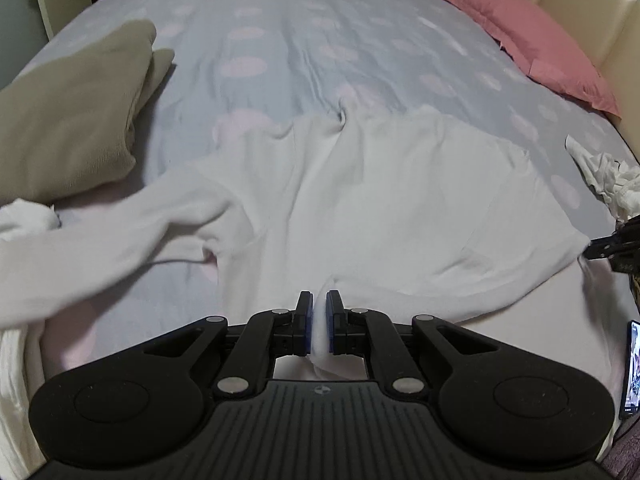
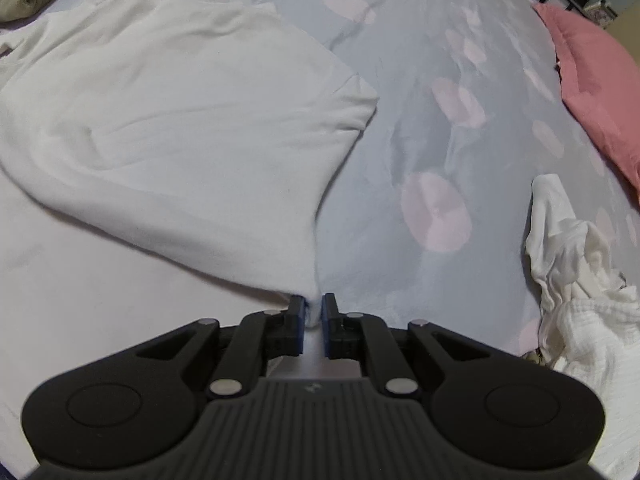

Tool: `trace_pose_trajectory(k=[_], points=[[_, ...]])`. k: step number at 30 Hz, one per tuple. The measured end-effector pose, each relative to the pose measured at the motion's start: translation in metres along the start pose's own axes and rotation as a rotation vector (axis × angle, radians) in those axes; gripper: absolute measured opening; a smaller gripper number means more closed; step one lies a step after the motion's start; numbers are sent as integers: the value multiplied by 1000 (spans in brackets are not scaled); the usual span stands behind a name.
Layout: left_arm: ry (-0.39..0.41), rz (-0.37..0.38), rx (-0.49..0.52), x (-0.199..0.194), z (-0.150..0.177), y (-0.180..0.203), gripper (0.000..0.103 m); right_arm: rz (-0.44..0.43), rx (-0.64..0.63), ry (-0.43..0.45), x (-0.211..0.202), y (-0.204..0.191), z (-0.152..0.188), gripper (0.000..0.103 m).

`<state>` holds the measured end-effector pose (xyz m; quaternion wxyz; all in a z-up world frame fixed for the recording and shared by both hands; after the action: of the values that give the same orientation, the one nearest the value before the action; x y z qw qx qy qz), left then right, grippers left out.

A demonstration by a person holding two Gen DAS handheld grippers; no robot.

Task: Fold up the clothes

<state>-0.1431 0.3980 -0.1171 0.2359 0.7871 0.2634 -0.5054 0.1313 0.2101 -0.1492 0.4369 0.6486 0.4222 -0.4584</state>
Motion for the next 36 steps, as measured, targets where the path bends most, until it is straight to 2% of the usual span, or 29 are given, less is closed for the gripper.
trace_pose_trajectory(k=[1,4,9,18,25,27,28,30,36], points=[[0,3,-2,0,1,-1,5,-12,18,-4,-3,4,0,14],[6,22,-9,0,0,-3,5,-45,94,11,-17,21,-3,29],[-6,33,-6,3,-1,-2,5,-80,302,130,-31,58,-20,29],[-14,49,-3,5,-1,1,5,-125,491,242,-10,65,-79,29],[-25,72,-26,9,-5,-3,5,-114,522,216,28,57,-118,30],[-34,76,-20,11,-5,-5,5,-128,528,198,39,56,-121,24],[-37,77,-14,12,-6,-5,5,-144,531,193,42,56,-121,4],[-33,72,4,12,-9,-5,2,-134,531,207,40,59,-121,4],[76,-13,-17,0,-38,-15,2,-44,638,270,26,83,-114,4]])
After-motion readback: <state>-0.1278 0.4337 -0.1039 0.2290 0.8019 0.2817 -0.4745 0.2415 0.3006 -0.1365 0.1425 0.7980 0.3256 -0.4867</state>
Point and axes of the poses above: each gripper's, at about its wrist camera, not at the fingertips, and x roughly the way its jaws point, y to its right, z to its underside, the point moved 6 cm from there along x, roughly the way its jaws point, and after that the axes turned 6 degrees about -y, right-handed, at the moved point
